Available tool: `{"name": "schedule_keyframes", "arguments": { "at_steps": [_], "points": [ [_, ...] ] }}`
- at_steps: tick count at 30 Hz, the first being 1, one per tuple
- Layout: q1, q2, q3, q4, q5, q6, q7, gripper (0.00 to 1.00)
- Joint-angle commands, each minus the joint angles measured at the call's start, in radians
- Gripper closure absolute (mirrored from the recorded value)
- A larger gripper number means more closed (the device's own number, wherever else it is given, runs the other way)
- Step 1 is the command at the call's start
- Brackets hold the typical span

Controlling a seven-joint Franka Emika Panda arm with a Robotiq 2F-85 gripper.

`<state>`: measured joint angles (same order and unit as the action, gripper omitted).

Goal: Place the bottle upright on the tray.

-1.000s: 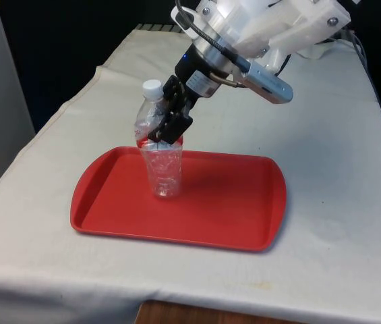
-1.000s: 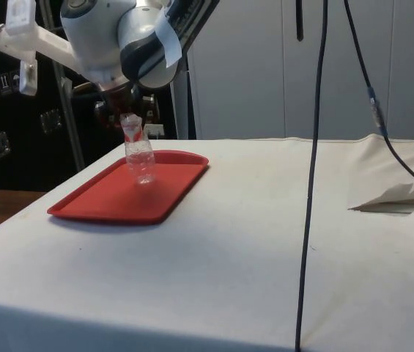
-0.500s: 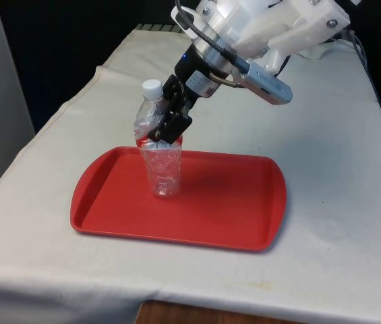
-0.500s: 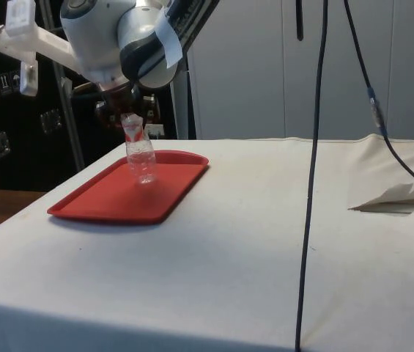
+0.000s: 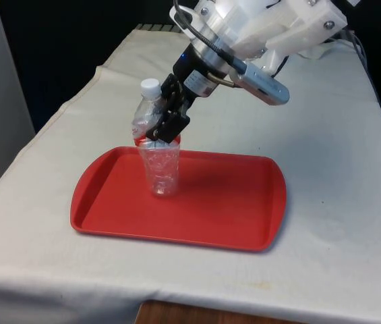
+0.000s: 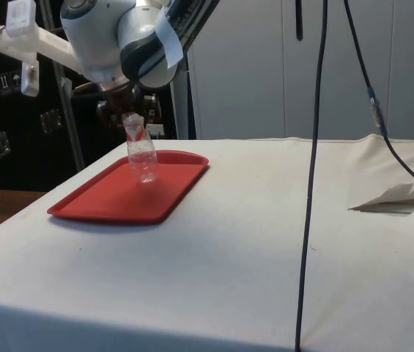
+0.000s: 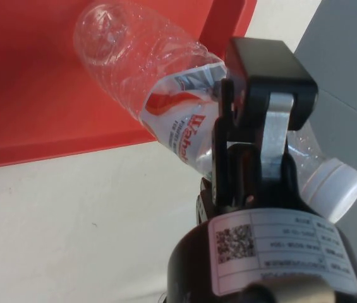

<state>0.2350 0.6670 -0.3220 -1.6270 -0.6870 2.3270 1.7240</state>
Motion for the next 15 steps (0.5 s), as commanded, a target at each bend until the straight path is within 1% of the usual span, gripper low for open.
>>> {"name": "schedule_keyframes", "arguments": {
  "at_steps": [1,3,4,5,13,14,15],
  "points": [
    [-0.004,0.004,0.003,0.009,0.009,0.0,0.0,0.67],
    [-0.005,0.004,0.005,0.01,0.013,0.001,0.0,0.67],
    [-0.001,0.001,0.0,0.005,0.003,0.0,0.001,0.67],
    [-0.006,0.003,0.005,0.011,0.015,0.001,0.0,0.67],
    [-0.01,0.009,0.008,0.027,0.031,0.006,-0.004,0.67],
    [-0.002,0.005,0.0,0.022,0.018,0.0,0.001,0.67],
    [-0.011,0.01,0.009,0.03,0.035,0.007,-0.004,0.67]
  ]
}}
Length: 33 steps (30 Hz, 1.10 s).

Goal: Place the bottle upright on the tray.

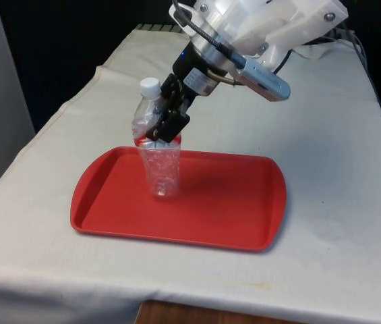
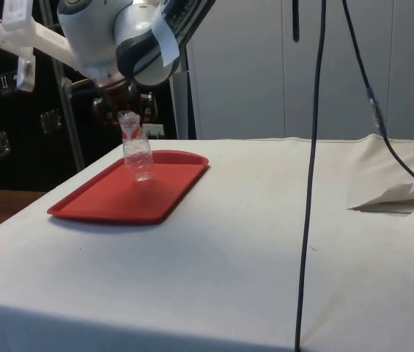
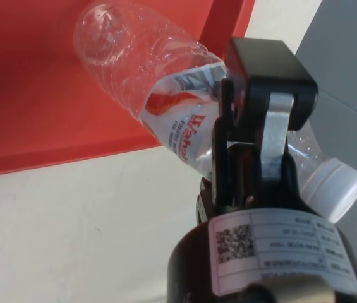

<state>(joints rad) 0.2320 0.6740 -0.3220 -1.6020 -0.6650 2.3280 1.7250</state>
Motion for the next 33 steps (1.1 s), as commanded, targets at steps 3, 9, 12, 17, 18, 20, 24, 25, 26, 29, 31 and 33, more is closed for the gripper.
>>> {"name": "schedule_keyframes", "arguments": {
  "at_steps": [3,9,12,17,18,20,24,25,26,29,31,33],
  "points": [
    [-0.008,0.005,0.008,0.009,0.015,0.007,-0.005,0.67],
    [-0.004,0.004,0.005,0.008,0.01,0.003,-0.003,0.67],
    [-0.007,0.004,0.008,0.008,0.014,0.004,-0.006,0.67],
    [-0.013,0.003,0.013,0.007,0.031,0.014,-0.012,0.67],
    [-0.015,0.003,0.014,0.007,0.041,0.021,-0.014,0.67],
    [-0.017,0.003,0.014,0.007,0.051,0.027,-0.016,0.67],
    [-0.008,0.004,0.001,0.006,0.048,0.025,-0.003,0.67],
    [-0.019,0.002,0.013,0.004,0.065,0.038,-0.016,0.67],
    [-0.017,0.002,0.011,0.004,0.064,0.036,-0.015,0.67],
    [-0.013,0.003,0.007,0.004,0.058,0.031,-0.011,0.67],
    [-0.012,0.003,0.006,0.005,0.057,0.029,-0.01,0.67],
    [-0.008,0.004,0.001,0.005,0.051,0.024,-0.004,0.67]
  ]
}}
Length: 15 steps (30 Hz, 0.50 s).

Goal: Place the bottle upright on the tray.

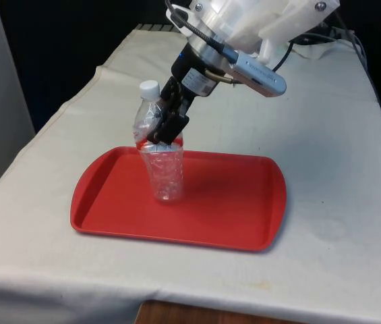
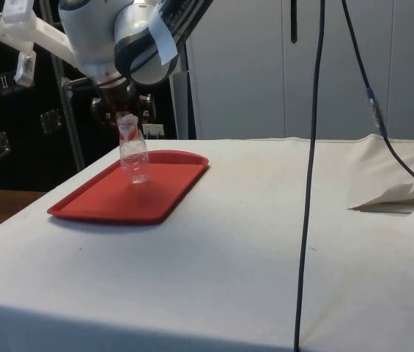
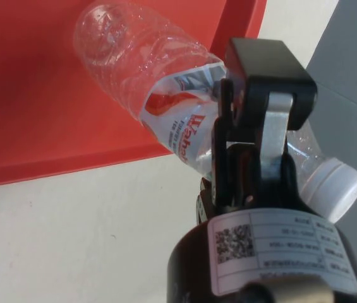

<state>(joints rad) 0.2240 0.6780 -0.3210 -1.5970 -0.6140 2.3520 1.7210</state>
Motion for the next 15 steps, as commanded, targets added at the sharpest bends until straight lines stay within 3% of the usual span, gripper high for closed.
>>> {"name": "schedule_keyframes", "arguments": {
  "at_steps": [1,15],
  "points": [
    [-0.003,-0.001,0.003,0.0,0.003,0.002,-0.004,0.67],
    [0.0,0.012,0.003,0.002,-0.001,-0.01,-0.001,0.67]
  ]
}}
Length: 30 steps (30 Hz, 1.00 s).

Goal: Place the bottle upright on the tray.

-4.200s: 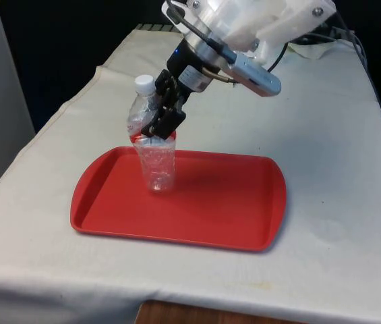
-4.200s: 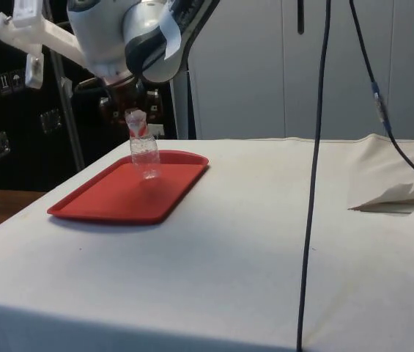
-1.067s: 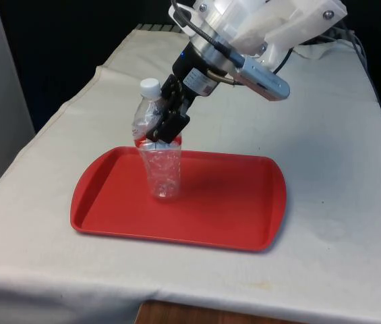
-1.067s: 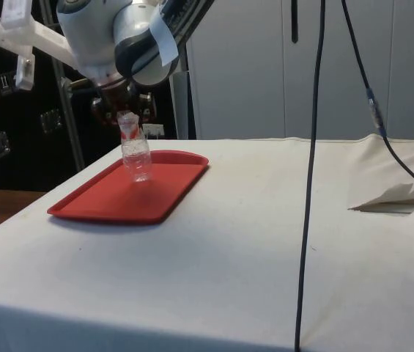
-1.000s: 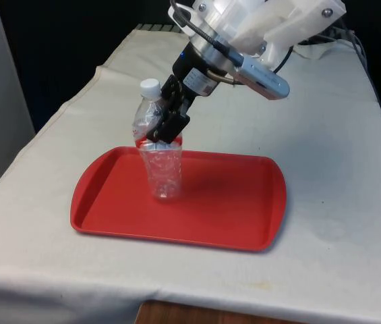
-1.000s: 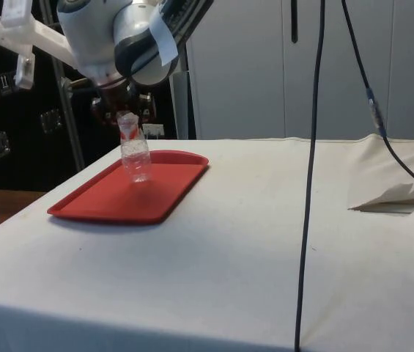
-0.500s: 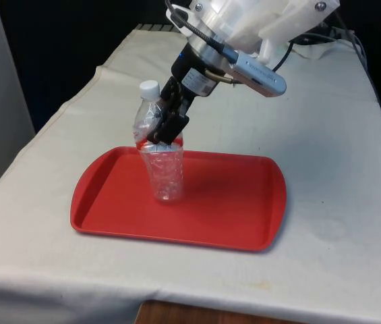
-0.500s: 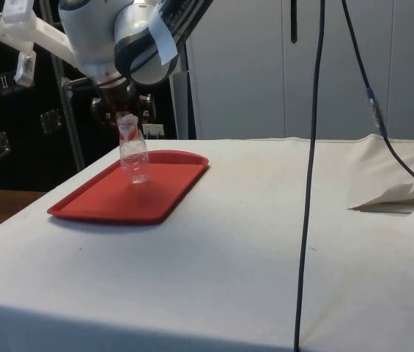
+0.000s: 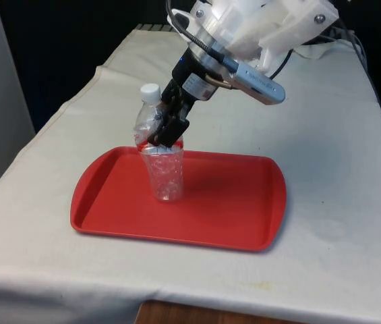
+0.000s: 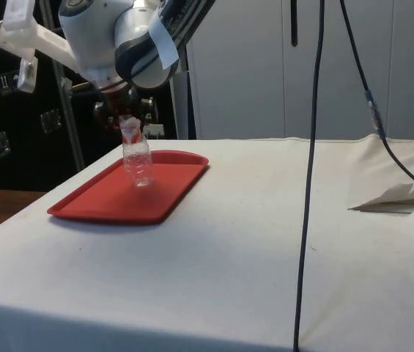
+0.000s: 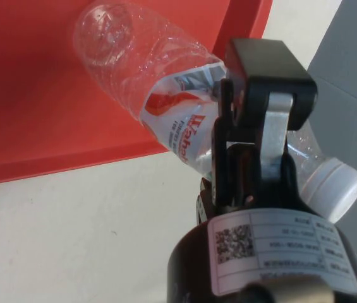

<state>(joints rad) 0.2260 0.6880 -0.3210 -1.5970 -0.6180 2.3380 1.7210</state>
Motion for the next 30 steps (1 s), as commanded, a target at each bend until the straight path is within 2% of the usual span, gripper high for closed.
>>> {"name": "schedule_keyframes", "arguments": {
  "at_steps": [1,24,30],
  "points": [
    [-0.001,0.001,0.002,0.002,0.003,0.002,-0.001,0.67],
    [0.0,0.001,0.0,0.0,-0.001,-0.007,0.001,0.67],
    [-0.007,-0.002,0.006,-0.004,0.017,0.024,0.01,0.67]
  ]
}}
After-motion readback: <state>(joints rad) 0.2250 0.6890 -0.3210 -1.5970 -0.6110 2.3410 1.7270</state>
